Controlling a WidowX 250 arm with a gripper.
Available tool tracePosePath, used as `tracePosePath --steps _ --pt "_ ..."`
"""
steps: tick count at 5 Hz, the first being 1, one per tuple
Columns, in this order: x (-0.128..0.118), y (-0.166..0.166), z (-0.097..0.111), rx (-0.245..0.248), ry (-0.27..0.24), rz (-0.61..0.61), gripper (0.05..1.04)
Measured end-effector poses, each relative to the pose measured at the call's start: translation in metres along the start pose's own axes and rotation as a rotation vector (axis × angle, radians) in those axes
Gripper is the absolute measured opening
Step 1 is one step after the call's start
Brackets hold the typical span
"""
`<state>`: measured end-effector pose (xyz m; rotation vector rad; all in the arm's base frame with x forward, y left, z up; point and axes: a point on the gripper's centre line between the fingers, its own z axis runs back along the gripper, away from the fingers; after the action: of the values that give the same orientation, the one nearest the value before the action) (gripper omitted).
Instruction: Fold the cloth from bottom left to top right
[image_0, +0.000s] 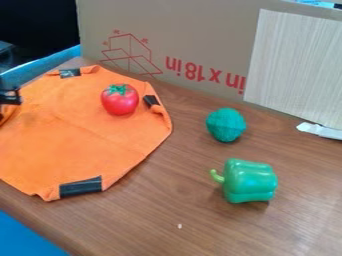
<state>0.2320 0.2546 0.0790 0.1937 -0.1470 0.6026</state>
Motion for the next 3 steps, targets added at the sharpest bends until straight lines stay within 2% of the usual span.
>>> tracePosePath --steps 1,2,3 --pt "0.013 -0.025 0.016 0.004 0.009 0.014 0.05" --pt "0.038 -0.057 0.051 0.018 -0.017 0.065 0.05" --pt "0.049 -0.086 0.054 0.013 0.023 0.075 0.05"
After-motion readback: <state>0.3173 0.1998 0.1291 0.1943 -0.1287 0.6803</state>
